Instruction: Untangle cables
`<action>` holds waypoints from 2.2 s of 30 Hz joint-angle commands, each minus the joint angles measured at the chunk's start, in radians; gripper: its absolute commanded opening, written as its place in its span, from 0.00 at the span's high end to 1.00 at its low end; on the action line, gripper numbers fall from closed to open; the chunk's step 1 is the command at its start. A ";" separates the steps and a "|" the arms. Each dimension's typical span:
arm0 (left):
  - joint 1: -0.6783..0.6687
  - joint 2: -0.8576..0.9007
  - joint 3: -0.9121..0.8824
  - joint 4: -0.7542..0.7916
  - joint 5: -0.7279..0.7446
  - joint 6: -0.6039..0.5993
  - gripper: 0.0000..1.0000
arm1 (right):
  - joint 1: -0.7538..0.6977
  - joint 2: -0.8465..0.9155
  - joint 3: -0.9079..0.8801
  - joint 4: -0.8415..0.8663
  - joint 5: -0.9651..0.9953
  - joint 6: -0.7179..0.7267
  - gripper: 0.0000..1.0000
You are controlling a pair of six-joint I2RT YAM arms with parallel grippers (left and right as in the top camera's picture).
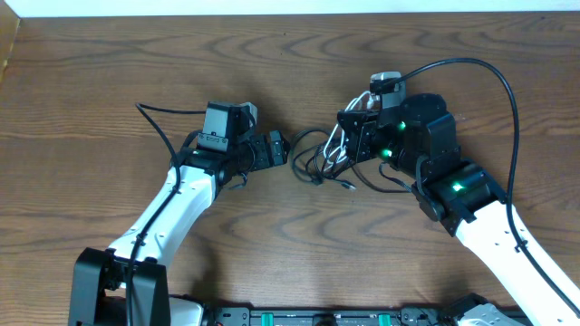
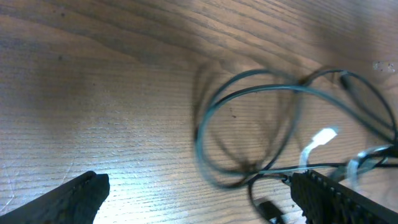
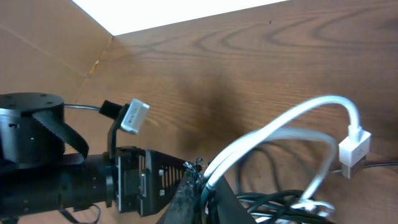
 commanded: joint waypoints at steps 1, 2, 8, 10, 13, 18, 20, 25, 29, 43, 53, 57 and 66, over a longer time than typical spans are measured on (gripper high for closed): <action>0.003 -0.005 0.007 -0.002 -0.010 -0.008 0.00 | 0.005 -0.005 0.006 0.001 0.084 -0.053 0.91; 0.003 -0.005 0.007 -0.002 -0.010 -0.008 0.00 | 0.005 -0.005 0.006 0.002 0.095 -0.053 0.90; 0.003 -0.005 0.007 -0.002 -0.010 -0.008 0.00 | 0.005 -0.005 0.006 0.028 0.109 -0.054 0.86; 0.003 -0.005 0.007 -0.002 -0.010 -0.008 0.00 | 0.005 -0.005 0.006 0.033 0.129 -0.057 0.88; 0.003 -0.005 0.007 -0.002 -0.010 -0.008 0.00 | 0.005 -0.005 0.006 0.031 0.171 -0.057 0.92; 0.003 -0.005 0.007 -0.002 -0.010 -0.008 0.00 | 0.007 0.002 0.006 -0.014 0.171 -0.056 0.83; 0.003 -0.005 0.007 -0.002 -0.010 -0.008 0.00 | 0.011 0.025 0.006 -0.044 0.171 -0.057 0.80; 0.003 -0.005 0.007 -0.002 -0.010 -0.008 0.00 | 0.014 0.159 0.006 -0.051 0.163 -0.068 0.69; 0.003 -0.005 0.007 -0.002 -0.010 -0.008 0.00 | 0.014 0.277 0.006 -0.001 0.031 -0.163 0.69; 0.003 -0.005 0.007 -0.002 -0.010 -0.008 0.00 | 0.020 0.496 0.006 0.014 -0.038 -0.428 0.62; 0.003 -0.005 0.007 -0.002 -0.010 -0.008 0.00 | 0.021 0.572 0.006 0.097 0.005 -0.427 0.67; 0.003 -0.005 0.007 -0.002 -0.010 -0.008 0.00 | 0.021 0.588 0.006 0.108 0.061 -0.427 0.71; 0.003 -0.005 0.007 -0.002 -0.010 -0.008 0.00 | 0.025 0.591 0.006 0.116 0.067 -0.423 0.73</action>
